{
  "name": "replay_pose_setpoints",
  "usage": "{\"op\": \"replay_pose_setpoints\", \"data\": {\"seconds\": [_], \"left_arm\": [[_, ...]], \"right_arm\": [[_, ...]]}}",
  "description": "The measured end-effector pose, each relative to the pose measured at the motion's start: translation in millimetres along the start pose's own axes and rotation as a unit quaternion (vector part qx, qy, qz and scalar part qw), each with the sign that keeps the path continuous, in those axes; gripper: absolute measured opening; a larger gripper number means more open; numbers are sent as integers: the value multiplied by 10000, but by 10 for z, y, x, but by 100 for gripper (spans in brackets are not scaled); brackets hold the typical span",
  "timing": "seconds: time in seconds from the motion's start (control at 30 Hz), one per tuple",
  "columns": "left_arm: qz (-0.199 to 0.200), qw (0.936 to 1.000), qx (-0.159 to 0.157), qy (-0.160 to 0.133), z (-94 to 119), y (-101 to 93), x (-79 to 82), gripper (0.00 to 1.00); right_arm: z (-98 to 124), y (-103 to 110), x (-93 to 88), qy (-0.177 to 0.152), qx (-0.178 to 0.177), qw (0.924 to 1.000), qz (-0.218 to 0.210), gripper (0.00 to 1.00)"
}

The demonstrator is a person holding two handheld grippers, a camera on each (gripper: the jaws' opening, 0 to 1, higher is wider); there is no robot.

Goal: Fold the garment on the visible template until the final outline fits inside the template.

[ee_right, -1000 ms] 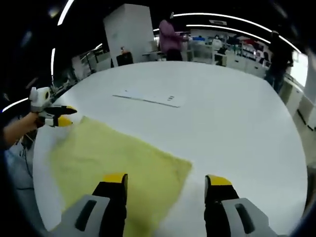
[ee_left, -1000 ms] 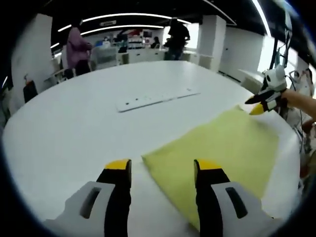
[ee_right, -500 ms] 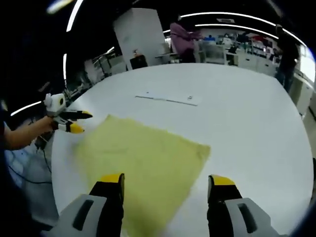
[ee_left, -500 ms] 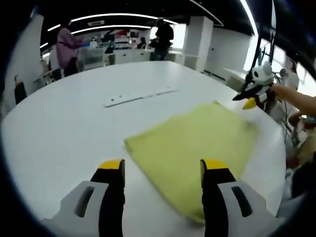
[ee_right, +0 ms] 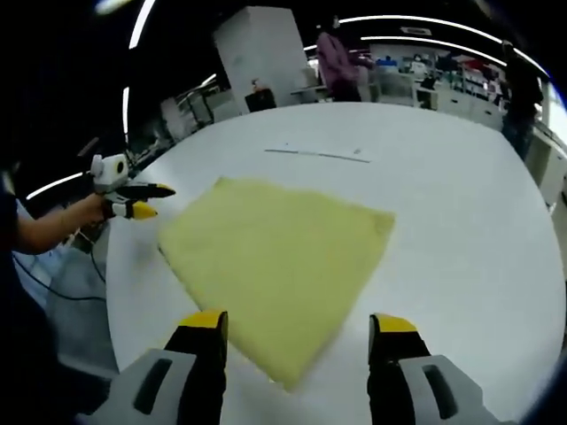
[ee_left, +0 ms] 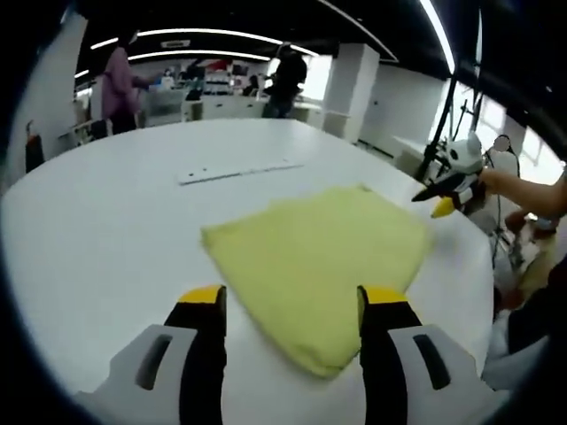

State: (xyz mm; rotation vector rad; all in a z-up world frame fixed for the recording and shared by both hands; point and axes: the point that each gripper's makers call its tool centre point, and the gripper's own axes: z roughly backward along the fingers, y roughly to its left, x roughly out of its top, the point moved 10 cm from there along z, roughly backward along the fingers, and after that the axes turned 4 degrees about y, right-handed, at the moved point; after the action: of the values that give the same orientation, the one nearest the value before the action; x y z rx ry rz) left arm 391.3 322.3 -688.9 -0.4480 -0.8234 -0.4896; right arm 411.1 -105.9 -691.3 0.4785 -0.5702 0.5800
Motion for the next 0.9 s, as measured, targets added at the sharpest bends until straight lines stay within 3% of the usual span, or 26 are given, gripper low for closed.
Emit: {"op": "replay_pose_setpoints", "data": {"seconds": [0.53, 0.9], "left_arm": [[228, 9993, -9, 295, 98, -112, -343, 44], [592, 9973, -165, 410, 96, -129, -505, 21]], "right_arm": [[47, 117, -294, -118, 22, 9998, -161, 52], [22, 89, -441, -266, -60, 9991, -332, 37]]}}
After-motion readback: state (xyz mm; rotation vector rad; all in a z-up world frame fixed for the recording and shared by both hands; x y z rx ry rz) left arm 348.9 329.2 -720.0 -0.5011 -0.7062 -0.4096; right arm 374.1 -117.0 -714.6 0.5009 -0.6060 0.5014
